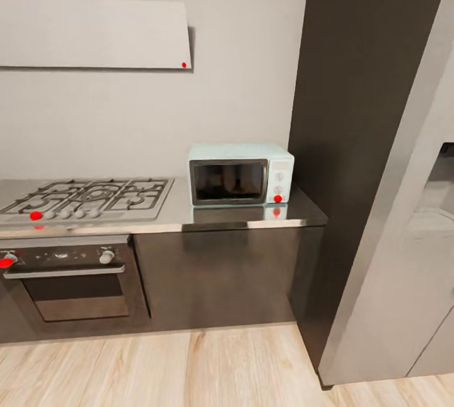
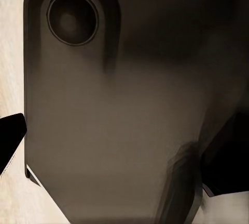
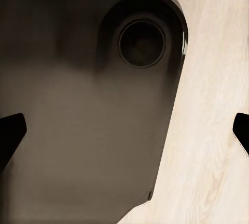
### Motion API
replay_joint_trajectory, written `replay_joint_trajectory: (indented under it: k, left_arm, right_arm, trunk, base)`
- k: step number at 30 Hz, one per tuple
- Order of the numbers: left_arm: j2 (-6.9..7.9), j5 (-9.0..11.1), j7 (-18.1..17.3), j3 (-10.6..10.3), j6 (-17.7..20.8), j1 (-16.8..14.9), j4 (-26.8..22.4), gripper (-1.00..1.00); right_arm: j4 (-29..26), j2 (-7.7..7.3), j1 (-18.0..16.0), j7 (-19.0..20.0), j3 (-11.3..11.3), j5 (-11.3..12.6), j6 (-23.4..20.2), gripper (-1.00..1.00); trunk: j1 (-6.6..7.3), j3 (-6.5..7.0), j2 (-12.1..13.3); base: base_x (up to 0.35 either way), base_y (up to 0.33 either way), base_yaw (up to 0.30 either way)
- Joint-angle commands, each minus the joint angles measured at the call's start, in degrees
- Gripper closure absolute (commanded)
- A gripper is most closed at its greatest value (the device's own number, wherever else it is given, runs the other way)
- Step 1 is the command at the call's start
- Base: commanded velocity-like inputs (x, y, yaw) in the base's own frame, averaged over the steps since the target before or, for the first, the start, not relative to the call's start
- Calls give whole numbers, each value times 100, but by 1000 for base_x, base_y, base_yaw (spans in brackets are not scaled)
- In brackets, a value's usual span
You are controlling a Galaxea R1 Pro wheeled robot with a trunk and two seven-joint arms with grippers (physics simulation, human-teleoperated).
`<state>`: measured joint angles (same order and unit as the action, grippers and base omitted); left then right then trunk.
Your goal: In the kitchen, take the popcorn bag from the countertop, put it into the microwave, and heat it until the popcorn is cooked so the cooked popcorn ends up inside the bag.
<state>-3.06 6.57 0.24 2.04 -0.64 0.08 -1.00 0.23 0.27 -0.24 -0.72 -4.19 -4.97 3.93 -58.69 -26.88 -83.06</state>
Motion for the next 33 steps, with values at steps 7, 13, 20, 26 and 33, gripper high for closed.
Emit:
replay_joint_trajectory:
  k: [7, 13, 20, 26, 33]
  left_arm:
    - [-2, 46, 3, 16, -7, 1, -5, -100]
    - [-2, 50, 3, 16, -9, 1, -5, -100]
    - [2, 54, 3, 33, -11, 1, -5, -100]
    - [-1, 67, 11, 50, -9, 1, -5, -100]
    - [3, 72, 11, 50, -7, 1, -5, -100]
  right_arm:
    - [3, 0, -3, -7, -38, -22, 11, -100]
    - [3, 0, -3, -7, -38, -22, 11, -100]
    - [3, 0, -3, -7, -38, -26, 11, -100]
    - [3, 0, -3, 1, -55, -63, 5, -100]
    - [3, 0, -3, -5, -50, -66, 2, -100]
  trunk:
    - [-3, -5, -2]
    - [-3, -5, -2]
    - [-3, -5, -2]
    - [-3, -5, -2]
    - [-3, -5, -2]
  base:
    - [325, 70, 0]
    - [319, 8, 0]
    - [61, 0, 0]
    - [23, -15, 0]
    - [173, -170, 6]
